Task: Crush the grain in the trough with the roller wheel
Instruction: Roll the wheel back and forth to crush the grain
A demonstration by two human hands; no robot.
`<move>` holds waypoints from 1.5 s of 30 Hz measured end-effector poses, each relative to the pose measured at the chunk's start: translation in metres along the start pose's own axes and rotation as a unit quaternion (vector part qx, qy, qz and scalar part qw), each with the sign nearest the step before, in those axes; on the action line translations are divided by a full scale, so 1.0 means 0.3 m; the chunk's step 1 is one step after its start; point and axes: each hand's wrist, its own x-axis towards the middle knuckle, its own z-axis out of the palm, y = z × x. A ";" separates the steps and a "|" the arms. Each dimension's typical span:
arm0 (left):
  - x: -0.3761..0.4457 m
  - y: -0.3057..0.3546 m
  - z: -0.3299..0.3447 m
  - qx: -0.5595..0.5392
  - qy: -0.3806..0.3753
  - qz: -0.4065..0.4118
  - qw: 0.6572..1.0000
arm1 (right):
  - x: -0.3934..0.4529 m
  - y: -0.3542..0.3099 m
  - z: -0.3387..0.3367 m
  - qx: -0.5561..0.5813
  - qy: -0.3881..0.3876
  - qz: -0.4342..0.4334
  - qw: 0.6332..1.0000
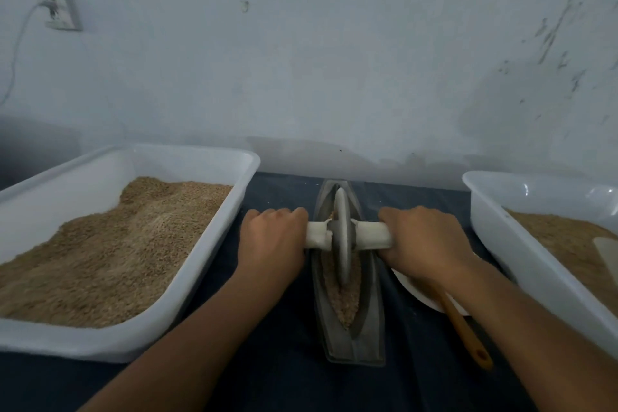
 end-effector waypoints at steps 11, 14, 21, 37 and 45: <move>0.191 0.026 0.037 0.045 0.013 0.007 0.999 | 0.213 0.083 0.049 0.102 -0.209 0.003 0.973; 0.181 0.015 0.041 0.036 0.013 0.005 0.999 | 0.181 0.076 0.066 0.081 -0.144 0.011 0.986; 0.065 0.032 0.001 0.059 0.045 0.025 0.997 | 0.019 0.014 0.087 0.042 0.030 0.044 0.998; -0.153 0.020 -0.119 0.030 0.036 0.073 0.996 | -0.247 -0.047 -0.033 0.042 0.152 -0.050 0.986; 0.025 0.010 -0.024 0.042 -0.010 0.021 0.999 | 0.007 -0.004 0.030 0.015 -0.004 0.030 0.999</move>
